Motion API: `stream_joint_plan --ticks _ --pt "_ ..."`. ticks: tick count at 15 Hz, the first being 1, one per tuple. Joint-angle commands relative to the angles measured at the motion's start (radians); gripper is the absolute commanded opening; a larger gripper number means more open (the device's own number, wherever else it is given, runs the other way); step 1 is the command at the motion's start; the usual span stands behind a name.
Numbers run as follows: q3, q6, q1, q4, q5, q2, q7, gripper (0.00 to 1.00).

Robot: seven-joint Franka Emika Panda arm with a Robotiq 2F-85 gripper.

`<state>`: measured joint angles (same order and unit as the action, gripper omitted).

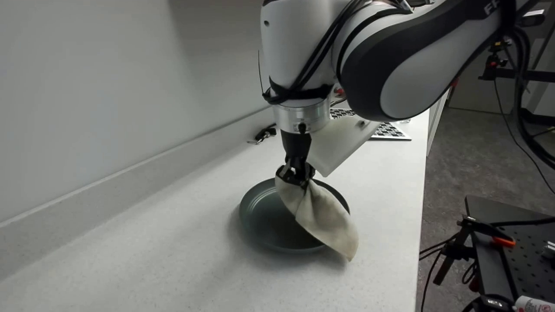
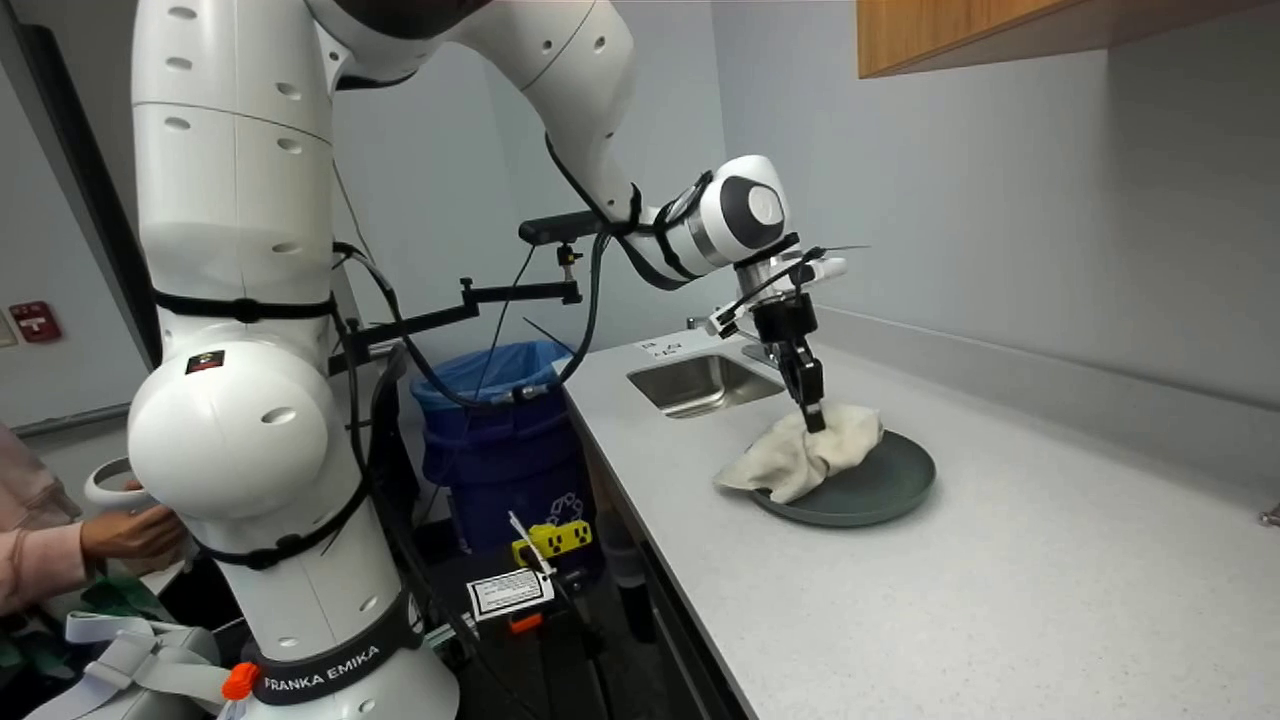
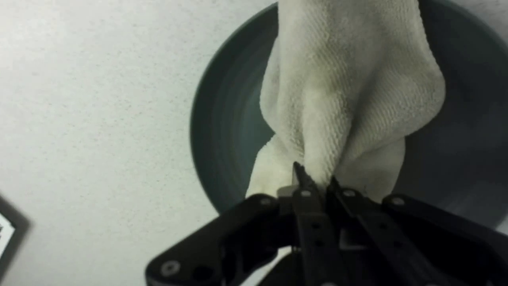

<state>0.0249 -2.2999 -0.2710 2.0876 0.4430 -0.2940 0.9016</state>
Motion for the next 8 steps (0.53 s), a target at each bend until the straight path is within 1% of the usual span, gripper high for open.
stream_joint_plan --ticks 1,2,3,6,8 --pt "0.052 -0.153 0.055 0.061 -0.145 0.031 -0.171 0.02" --pt "0.061 -0.192 0.064 0.070 -0.182 0.029 -0.234 0.02" --pt "0.083 -0.171 0.046 -0.044 -0.225 -0.041 -0.279 0.02" --pt "0.123 -0.189 0.030 -0.110 -0.318 -0.055 -0.435 0.02" --pt "0.150 -0.179 0.010 -0.165 -0.347 -0.062 -0.515 0.02"
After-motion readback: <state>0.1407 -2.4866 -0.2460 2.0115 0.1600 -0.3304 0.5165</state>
